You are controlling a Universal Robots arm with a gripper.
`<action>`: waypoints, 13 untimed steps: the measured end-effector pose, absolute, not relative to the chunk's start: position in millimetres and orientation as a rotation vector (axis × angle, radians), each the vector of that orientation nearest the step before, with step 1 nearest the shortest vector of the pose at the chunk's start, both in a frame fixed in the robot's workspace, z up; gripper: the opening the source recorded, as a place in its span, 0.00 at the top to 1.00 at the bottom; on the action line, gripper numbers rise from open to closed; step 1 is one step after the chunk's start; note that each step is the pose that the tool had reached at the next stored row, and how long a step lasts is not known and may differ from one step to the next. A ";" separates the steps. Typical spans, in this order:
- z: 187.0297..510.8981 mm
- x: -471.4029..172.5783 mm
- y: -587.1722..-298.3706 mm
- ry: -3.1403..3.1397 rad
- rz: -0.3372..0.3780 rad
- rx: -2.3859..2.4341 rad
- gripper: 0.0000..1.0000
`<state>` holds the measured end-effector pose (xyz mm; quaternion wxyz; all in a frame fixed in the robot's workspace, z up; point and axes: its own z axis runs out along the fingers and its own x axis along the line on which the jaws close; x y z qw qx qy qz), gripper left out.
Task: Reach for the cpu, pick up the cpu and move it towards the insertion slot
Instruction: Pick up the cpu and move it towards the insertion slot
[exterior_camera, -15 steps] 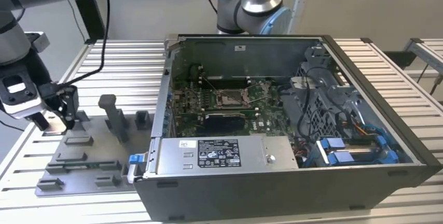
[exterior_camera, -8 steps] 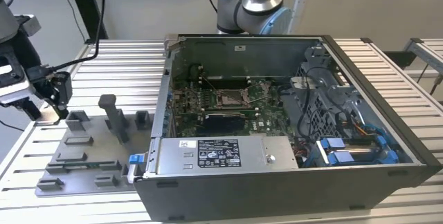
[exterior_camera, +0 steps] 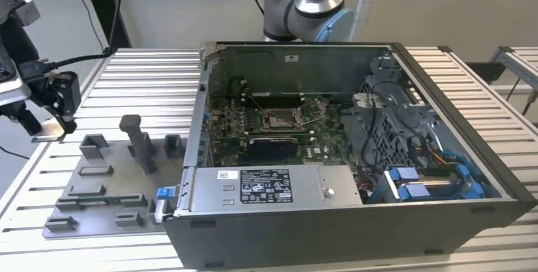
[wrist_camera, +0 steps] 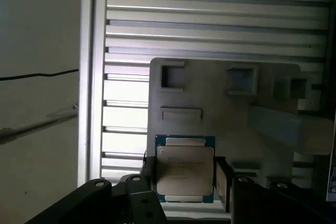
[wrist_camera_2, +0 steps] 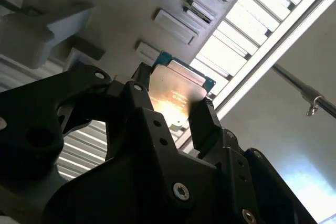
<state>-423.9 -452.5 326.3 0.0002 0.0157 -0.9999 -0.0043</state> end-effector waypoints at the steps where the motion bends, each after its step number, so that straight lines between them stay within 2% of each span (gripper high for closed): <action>1: 328.9 -423.9 -452.3 -3.141 -0.013 0.049 1.00; 13: 373.1 -424.0 -451.6 -3.141 -0.012 0.049 1.00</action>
